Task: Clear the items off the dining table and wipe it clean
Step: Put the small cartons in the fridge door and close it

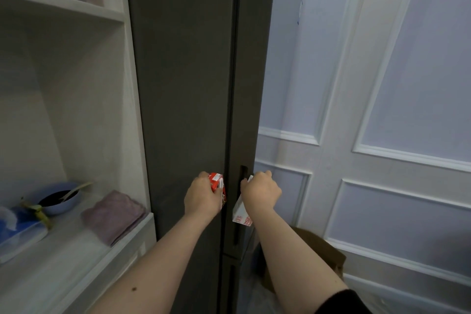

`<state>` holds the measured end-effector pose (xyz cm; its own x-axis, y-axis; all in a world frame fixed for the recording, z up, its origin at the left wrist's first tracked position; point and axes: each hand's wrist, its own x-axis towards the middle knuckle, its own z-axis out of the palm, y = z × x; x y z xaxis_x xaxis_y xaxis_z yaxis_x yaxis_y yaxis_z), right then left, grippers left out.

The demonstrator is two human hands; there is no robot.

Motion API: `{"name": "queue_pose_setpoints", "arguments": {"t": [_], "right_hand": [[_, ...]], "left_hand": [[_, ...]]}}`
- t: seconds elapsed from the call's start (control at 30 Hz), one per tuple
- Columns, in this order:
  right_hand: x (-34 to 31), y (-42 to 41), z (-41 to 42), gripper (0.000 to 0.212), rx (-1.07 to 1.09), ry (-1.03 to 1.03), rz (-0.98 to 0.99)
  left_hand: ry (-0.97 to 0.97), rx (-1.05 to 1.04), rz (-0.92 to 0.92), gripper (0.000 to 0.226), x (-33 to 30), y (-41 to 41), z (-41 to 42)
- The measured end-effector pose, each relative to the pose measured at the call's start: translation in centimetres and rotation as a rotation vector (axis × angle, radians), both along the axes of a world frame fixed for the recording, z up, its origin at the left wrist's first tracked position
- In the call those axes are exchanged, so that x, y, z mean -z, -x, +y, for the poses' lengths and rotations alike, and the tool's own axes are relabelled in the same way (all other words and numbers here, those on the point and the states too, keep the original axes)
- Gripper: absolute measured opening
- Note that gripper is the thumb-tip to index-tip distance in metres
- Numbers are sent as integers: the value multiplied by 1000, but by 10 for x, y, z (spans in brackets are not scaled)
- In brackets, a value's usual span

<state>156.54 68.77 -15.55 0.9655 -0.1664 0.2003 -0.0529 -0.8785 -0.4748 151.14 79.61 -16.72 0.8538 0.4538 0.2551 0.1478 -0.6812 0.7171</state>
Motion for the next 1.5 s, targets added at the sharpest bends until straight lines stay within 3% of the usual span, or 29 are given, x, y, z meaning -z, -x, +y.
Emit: {"name": "queue_pose_setpoints", "arguments": {"t": [0.1,0.63,0.77,1.07,1.5], "right_hand": [[-7,-3,2,18,1,-61,64],[-2,-3,-16,29,-88,-144,32],[-5,-5,-10,20,-78,-125,67],[-6,-14,-7,25,-131,107,92],[6,-16,-34,34,-212,108,-37]], "left_hand": [[-15,-1,27,41,0,-2,-1],[-11,-81,32,45,-3,7,-26],[-8,-95,20,46,-7,11,-18],[-9,-136,-6,42,-15,5,-11],[-8,-146,25,40,-7,3,-34]]}}
